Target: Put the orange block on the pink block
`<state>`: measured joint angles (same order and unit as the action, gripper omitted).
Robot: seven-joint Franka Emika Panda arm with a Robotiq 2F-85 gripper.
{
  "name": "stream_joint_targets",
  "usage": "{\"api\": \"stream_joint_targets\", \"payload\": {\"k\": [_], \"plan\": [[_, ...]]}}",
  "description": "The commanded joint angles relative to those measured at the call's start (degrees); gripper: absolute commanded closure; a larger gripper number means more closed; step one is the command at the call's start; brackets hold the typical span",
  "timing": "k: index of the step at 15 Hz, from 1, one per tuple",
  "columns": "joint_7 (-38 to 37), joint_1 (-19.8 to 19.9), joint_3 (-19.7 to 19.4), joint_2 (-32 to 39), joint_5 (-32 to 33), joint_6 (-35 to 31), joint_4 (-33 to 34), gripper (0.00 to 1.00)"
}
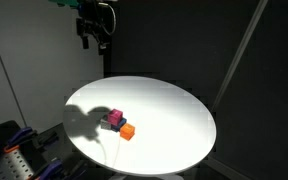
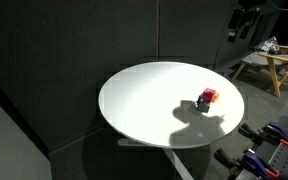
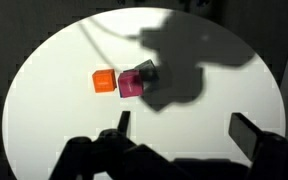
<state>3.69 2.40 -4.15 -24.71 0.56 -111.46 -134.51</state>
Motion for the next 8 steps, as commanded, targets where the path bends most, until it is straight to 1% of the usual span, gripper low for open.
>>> {"api": "stream_joint_targets", "payload": {"k": [1, 3, 8], "plan": [[-4.18, 1.86, -0.55, 3.57, -0.70, -3.41, 2.67, 0.00], [-7.35, 3.21, -0.90, 5.72, -0.75, -5.20, 3.86, 0.00], [-15.42, 5.72, -1.72, 11.67, -1.20, -6.60, 7.53, 0.00]]}}
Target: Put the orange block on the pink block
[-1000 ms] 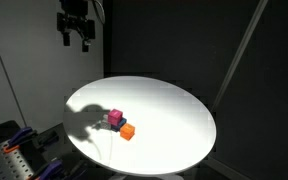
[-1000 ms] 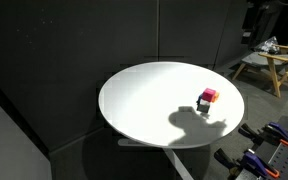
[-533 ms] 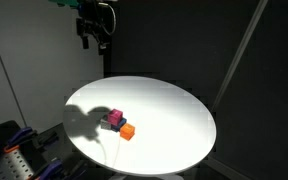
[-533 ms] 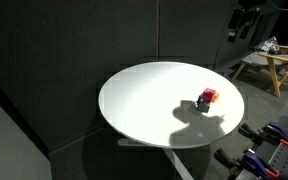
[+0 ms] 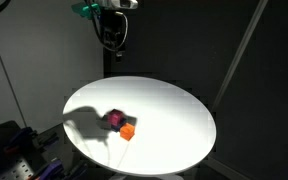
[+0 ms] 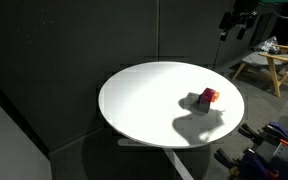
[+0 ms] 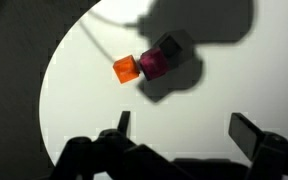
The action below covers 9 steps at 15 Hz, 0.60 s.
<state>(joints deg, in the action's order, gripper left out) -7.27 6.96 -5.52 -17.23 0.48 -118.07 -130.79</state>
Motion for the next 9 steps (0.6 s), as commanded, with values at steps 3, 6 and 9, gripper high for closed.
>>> {"api": "stream_joint_targets", "payload": {"k": [3, 6, 9], "plan": [[-8.99, 1.99, -0.73, 8.25, -1.15, -0.68, 6.21, 0.00], [-12.79, 2.38, -1.24, 12.41, -1.22, -1.74, 8.67, 0.00], [-15.94, 2.56, -1.93, 16.58, -1.38, -2.99, 11.10, 0.00]]}}
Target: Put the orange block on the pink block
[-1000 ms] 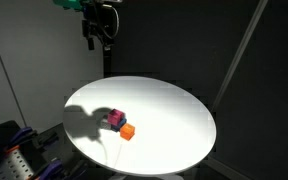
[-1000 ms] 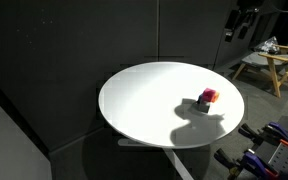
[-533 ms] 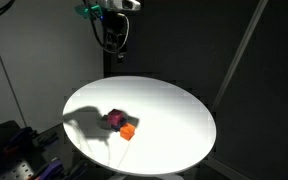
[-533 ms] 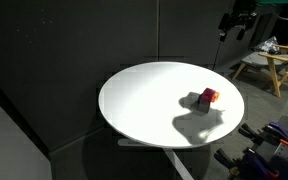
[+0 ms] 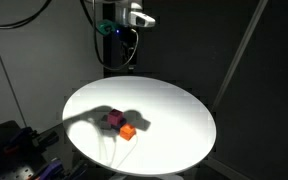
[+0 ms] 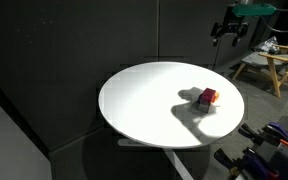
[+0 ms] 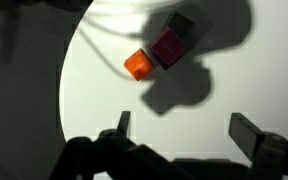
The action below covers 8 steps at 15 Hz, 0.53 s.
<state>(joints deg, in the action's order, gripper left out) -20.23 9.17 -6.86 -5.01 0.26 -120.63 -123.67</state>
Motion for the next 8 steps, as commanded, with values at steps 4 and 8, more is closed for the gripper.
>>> {"api": "stream_joint_targets", "payload": {"k": [4, 8], "plan": [[-5.92, 0.17, -1.66, 8.91, -1.77, -2.51, 6.58, 0.00], [-8.63, -0.15, -2.50, 12.51, -1.13, -3.81, 8.40, 0.00]]}}
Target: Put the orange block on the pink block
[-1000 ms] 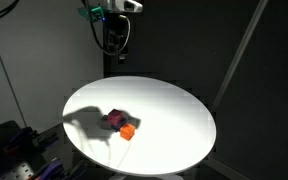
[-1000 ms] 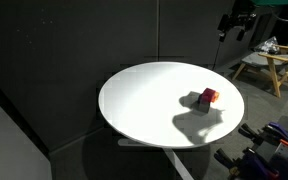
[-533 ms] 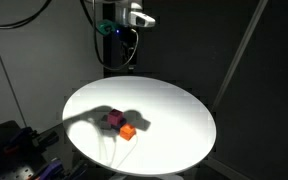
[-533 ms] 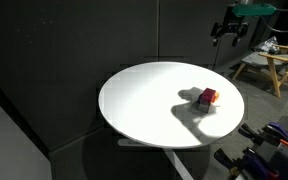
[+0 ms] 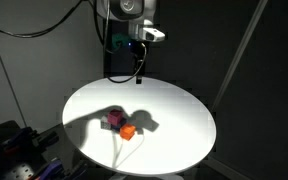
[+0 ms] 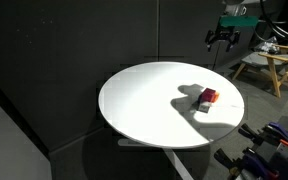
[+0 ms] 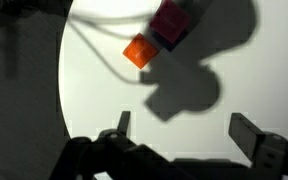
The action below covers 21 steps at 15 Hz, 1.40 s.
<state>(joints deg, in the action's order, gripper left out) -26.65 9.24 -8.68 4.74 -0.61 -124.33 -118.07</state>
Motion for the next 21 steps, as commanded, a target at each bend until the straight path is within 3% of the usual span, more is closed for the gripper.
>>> {"api": "stream_joint_targets", "payload": {"k": [1, 14, 21], "plan": [[-2.68, -0.30, -0.84, 3.37, -0.17, -0.15, 3.11, 0.00], [-1.41, -0.69, -0.99, 3.03, -0.09, -0.24, 1.44, 0.00], [-2.87, -0.07, -2.37, 7.26, -0.72, -0.19, 3.76, 0.00]]}}
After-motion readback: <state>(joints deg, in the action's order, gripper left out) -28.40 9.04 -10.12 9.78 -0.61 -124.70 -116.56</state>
